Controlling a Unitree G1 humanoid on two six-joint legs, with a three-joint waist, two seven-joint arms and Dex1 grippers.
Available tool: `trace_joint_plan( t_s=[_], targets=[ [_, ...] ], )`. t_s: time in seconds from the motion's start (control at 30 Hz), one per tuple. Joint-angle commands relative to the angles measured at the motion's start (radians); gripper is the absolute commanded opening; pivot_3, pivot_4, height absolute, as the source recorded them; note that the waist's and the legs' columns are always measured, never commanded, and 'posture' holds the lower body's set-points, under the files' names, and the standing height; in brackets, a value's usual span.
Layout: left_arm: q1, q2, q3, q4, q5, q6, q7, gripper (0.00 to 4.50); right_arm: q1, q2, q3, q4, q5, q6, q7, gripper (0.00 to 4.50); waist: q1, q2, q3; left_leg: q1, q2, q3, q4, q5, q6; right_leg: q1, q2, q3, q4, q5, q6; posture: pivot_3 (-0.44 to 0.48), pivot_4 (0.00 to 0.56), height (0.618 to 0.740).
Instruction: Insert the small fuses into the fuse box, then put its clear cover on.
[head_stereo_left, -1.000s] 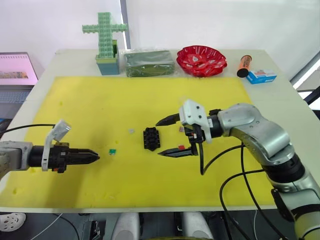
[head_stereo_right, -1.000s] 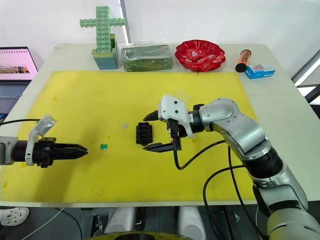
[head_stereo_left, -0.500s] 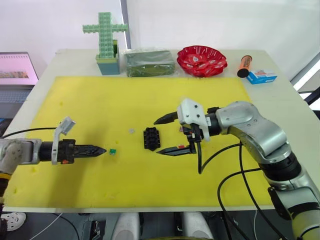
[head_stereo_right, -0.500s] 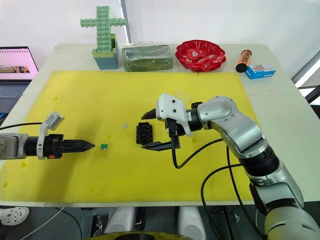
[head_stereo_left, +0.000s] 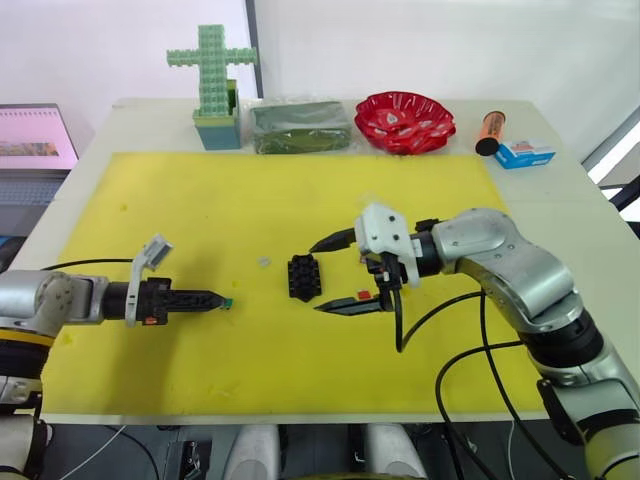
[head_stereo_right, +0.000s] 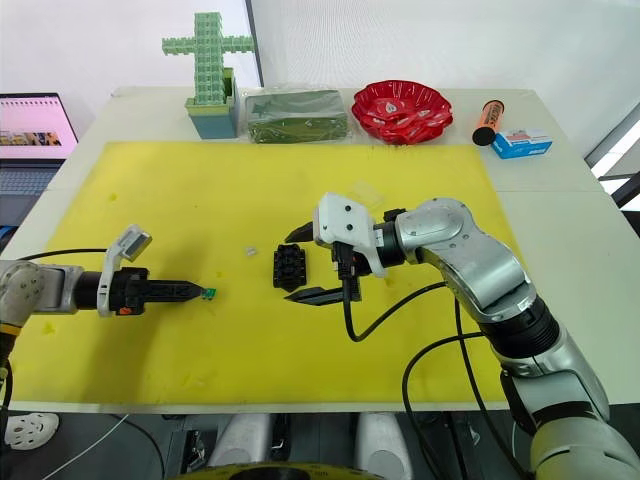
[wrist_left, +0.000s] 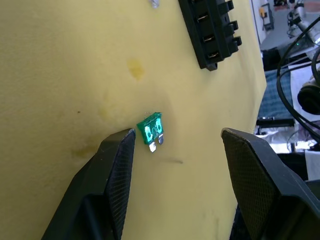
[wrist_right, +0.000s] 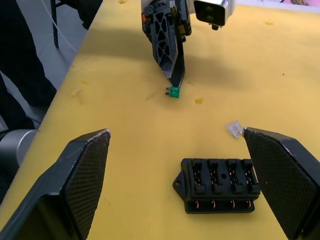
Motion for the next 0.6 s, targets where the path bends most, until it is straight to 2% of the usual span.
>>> trace_joint_plan(
  t_s=[0.03,0.4,0.5,0.6],
  targets=[
    [-0.01,-0.011,-0.014,-0.019,0.018,0.007,-0.012,2.83,-0.007,-0.01,-0.018,-0.033,0.001,0.0,-0.001,4.5,0.001,0.0,0.0,0.0,0.0,0.0,0.0,0.0,0.0,0.0,0.0,0.0,0.0,0.0,0.0,0.0,0.15,0.74],
    [-0.003,-0.039,-0.013,-0.019,0.045,-0.001,-0.011,2.83,-0.01,-0.013,-0.018,-0.037,-0.005,-0.002,0.003,4.5,0.002,0.0,0.0,0.0,0.0,0.0,0.0,0.0,0.0,0.0,0.0,0.0,0.0,0.0,0.0,0.0,0.15,0.74],
    [0.005,-0.043,-0.007,-0.018,0.05,-0.003,-0.007,2.22,-0.012,-0.014,-0.018,-0.035,-0.007,-0.004,0.005,4.5,0.002,0.0,0.0,0.0,0.0,0.0,0.0,0.0,0.0,0.0,0.0,0.0,0.0,0.0,0.0,0.0,0.15,0.74],
    [0.024,-0.044,0.008,-0.031,0.046,0.001,0.003,2.22,-0.012,-0.015,-0.02,-0.037,-0.006,-0.003,0.007,4.5,0.0,0.0,0.0,0.0,0.0,0.0,0.0,0.0,0.0,0.0,0.0,0.0,0.0,0.0,0.0,0.0,0.15,0.74]
  ],
)
